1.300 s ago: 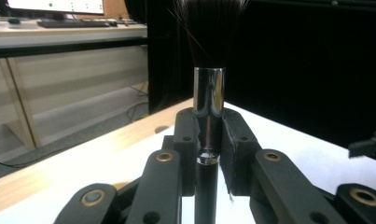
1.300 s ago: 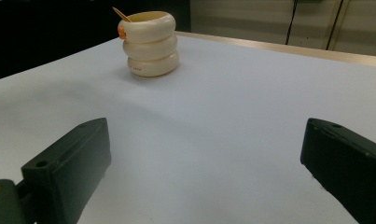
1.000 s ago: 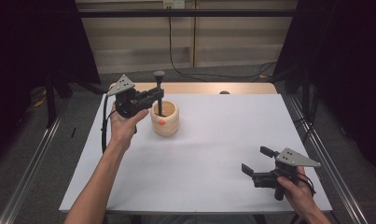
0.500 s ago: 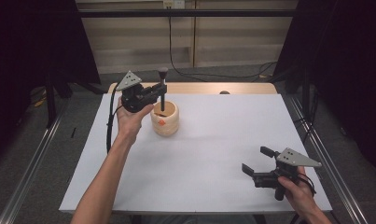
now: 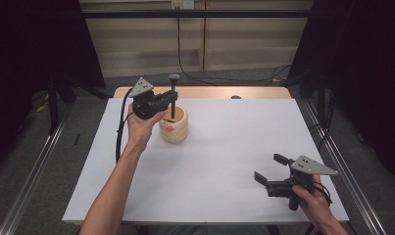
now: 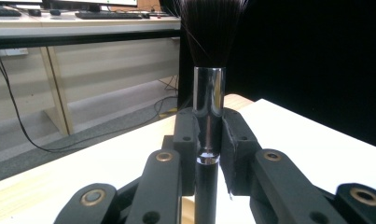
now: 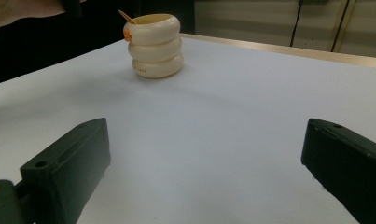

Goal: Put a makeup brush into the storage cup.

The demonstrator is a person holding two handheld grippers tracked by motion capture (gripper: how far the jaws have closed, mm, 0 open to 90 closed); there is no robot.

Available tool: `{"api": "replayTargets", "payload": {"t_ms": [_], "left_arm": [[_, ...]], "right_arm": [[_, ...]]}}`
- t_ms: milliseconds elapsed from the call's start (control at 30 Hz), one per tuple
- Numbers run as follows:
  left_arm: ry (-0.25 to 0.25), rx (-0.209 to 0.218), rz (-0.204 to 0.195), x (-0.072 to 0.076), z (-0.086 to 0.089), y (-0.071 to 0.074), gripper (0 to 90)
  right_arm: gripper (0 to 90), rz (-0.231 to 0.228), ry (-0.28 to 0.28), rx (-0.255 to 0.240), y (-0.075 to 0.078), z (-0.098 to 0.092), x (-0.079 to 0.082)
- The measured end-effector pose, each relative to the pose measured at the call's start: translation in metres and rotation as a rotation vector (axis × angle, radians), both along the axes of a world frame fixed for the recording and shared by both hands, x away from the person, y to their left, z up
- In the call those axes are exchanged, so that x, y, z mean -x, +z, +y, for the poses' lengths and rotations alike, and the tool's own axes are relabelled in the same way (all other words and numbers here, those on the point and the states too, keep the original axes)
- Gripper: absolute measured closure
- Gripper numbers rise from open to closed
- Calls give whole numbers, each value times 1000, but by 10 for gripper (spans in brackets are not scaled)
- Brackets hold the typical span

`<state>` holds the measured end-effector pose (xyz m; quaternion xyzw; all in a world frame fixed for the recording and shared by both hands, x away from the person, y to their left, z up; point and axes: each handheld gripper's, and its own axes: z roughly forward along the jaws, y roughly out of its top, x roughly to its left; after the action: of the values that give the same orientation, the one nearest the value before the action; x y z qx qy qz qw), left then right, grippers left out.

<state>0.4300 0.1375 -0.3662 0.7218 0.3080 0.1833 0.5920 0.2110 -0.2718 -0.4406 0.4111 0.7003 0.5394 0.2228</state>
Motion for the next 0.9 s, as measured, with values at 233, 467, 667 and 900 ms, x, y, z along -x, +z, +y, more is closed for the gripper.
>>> {"api": "replayTargets", "payload": {"t_ms": [233,467,667,900], "left_arm": [[3,2,23,-2,0,-12,781],[8,-15,31,-5,-1,-22,781],[22,-23,41,-8,0,-30,781],[15,-30,51,-6,1,-37,780]], "right_arm": [[4,2,2,1,0,0,0],[4,4,4,1,-1,1,0],[4,3,5,2,-1,1,-1],[4,6,6,2,-1,1,-1]]}}
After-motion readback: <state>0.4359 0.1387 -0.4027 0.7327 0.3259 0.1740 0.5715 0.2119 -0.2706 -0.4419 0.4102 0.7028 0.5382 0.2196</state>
